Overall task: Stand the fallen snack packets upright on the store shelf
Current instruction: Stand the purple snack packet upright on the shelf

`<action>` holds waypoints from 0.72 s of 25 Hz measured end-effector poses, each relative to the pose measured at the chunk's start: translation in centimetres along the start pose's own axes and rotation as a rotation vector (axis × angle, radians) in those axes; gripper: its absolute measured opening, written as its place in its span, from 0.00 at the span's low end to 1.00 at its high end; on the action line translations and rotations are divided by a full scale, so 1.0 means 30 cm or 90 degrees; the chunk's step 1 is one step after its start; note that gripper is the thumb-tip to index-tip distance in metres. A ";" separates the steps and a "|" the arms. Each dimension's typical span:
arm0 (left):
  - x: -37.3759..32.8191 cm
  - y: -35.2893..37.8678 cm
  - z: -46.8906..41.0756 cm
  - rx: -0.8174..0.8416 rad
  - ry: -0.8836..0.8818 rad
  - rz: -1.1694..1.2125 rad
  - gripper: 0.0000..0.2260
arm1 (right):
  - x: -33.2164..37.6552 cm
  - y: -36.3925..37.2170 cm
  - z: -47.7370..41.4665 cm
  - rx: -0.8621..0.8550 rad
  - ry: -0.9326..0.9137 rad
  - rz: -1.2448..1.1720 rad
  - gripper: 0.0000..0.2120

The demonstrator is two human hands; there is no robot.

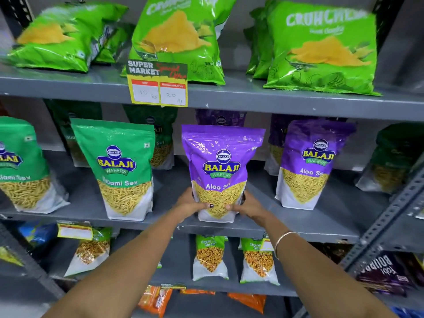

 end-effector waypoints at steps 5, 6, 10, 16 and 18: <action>0.002 0.007 0.023 0.001 0.004 -0.008 0.27 | -0.013 -0.003 0.025 -0.009 0.034 0.026 0.31; 0.005 0.009 0.022 0.009 0.002 -0.009 0.28 | -0.017 -0.004 0.025 -0.008 0.041 0.032 0.29; 0.006 0.009 0.017 0.025 0.006 -0.010 0.29 | -0.024 -0.020 0.034 -0.027 0.047 0.035 0.26; 0.002 0.014 0.017 0.034 0.006 -0.015 0.30 | -0.020 -0.029 0.028 -0.040 0.036 0.044 0.30; 0.008 0.013 0.009 0.035 0.001 -0.045 0.31 | -0.017 -0.027 0.029 -0.042 0.037 0.045 0.30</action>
Point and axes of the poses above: each hand's wrist, its own z-axis away from the middle knuckle, its own y-axis out of the palm, x = y × z, the point moved 9 cm from there along -z, towards the middle knuckle, and after that the axes turned 5 degrees about z, right-handed, at the moved point
